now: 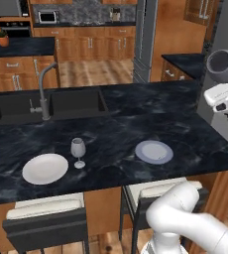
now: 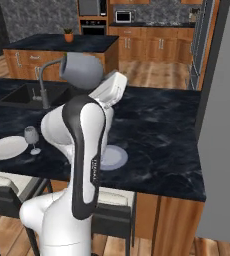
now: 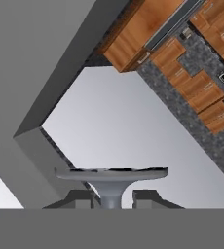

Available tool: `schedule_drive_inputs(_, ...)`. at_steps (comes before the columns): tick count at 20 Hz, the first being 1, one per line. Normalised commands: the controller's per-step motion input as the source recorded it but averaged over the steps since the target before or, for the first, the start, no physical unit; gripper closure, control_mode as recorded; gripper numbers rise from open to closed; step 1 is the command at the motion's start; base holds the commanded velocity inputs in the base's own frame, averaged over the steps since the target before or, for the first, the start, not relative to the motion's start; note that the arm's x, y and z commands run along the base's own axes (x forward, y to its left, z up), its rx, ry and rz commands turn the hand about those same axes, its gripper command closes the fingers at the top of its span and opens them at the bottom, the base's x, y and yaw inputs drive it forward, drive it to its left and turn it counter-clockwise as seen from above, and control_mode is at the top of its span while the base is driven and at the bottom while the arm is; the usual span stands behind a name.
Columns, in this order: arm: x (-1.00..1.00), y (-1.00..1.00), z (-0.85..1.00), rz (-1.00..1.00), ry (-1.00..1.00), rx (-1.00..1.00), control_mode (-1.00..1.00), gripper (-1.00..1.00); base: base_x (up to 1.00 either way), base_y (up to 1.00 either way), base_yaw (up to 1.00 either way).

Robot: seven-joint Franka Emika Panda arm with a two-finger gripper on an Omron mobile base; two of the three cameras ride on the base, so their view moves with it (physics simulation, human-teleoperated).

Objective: Retrieve the wine glasses from the counter and place one next to each plate.

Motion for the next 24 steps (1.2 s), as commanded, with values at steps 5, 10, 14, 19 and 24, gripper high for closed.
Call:
schedule_drive_inputs(5,1.00,0.01,0.00,0.00,-0.08,-0.02,-1.00,1.00,0.00,0.00,0.00)
schedule_drive_inputs(10,1.00,0.00,0.09,-0.01,-0.11,-0.03,-1.00,1.00,0.00,0.00,0.00)
schedule_drive_inputs(14,0.97,0.26,0.40,-0.02,-0.06,-0.04,-1.00,1.00,0.00,0.00,0.00)
schedule_drive_inputs(19,0.77,0.44,0.22,0.01,0.00,0.02,-1.00,1.00,0.00,0.00,0.00)
schedule_drive_inputs(24,0.34,0.14,0.13,0.06,0.13,0.22,-1.00,1.00,0.00,0.00,0.00)
